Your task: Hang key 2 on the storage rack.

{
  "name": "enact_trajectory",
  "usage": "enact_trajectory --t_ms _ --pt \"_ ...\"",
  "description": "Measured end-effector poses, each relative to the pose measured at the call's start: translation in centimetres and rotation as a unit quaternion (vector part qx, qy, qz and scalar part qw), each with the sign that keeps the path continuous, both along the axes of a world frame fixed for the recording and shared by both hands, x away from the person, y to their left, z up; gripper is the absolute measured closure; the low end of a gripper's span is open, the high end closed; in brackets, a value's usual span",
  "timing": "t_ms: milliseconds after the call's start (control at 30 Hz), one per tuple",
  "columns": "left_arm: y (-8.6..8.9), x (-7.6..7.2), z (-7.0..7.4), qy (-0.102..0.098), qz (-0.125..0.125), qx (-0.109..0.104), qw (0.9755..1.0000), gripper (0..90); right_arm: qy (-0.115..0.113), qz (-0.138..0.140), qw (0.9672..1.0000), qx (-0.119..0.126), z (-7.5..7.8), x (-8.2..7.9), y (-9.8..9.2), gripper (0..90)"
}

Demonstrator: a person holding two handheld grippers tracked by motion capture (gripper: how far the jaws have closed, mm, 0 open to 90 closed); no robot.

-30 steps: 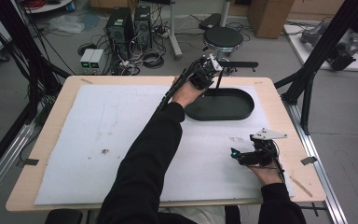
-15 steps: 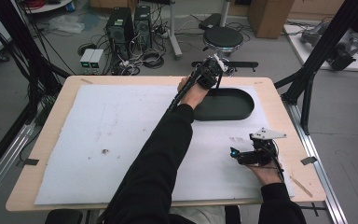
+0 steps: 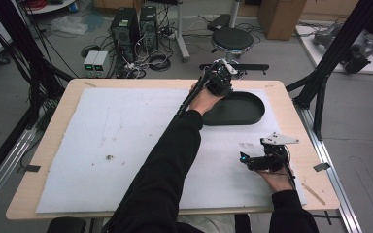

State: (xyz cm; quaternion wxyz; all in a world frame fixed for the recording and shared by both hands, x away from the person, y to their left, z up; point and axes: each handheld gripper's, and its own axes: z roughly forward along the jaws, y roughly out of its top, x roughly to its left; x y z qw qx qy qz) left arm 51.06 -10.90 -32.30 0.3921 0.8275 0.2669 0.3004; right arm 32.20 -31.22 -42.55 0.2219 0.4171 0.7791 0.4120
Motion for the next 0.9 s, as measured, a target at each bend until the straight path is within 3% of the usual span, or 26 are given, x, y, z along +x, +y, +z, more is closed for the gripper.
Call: enact_trajectory --t_ms 100,200,233,267,333,367,400,500,700,767,900 --pt "0.2 -0.4 0.0 0.008 -0.010 -0.003 0.9999 34.7 0.000 0.001 1.0000 -0.001 0.0 0.0 0.0 0.7" --pt "0.4 -0.6 0.0 0.044 -0.034 -0.007 0.9984 18.5 0.002 0.001 1.0000 0.000 0.0 0.0 0.0 0.7" --pt "0.4 -0.6 0.0 0.044 -0.034 -0.007 0.9984 13.4 0.002 0.001 1.0000 0.000 0.0 0.0 0.0 0.7" --pt "0.6 -0.8 0.0 0.083 -0.071 -0.011 0.9940 10.0 0.004 0.001 1.0000 0.000 0.0 0.0 0.0 0.7" --pt "0.8 -1.0 -0.1 0.115 -0.112 -0.014 0.9870 1.7 0.007 0.003 1.0000 0.000 0.0 0.0 0.0 0.7" --pt "0.8 -1.0 -0.1 0.115 -0.112 -0.014 0.9870 1.7 0.008 0.003 1.0000 0.000 -0.1 0.0 0.0 0.7" --pt "0.9 -1.2 -0.2 0.121 -0.122 -0.014 0.9850 1.7 0.009 0.002 1.0000 0.000 -0.1 0.0 0.0 0.7" --pt "1.4 -1.7 -0.4 0.123 -0.133 -0.022 0.9831 1.7 0.008 0.002 1.0000 0.001 -0.1 0.0 0.0 0.7" --pt "2.9 -2.6 -0.4 0.122 -0.136 -0.030 0.9828 1.7 0.010 0.003 0.9999 0.002 -0.1 0.0 0.0 0.7" --pt "3.9 -3.0 -0.6 0.120 -0.141 -0.041 0.9818 1.7 0.010 0.003 0.9999 0.003 0.0 0.0 0.0 0.7" --pt "5.4 -3.2 -1.0 0.121 -0.132 -0.044 0.9829 1.7 0.011 0.001 0.9999 0.005 0.0 0.0 0.0 0.7"
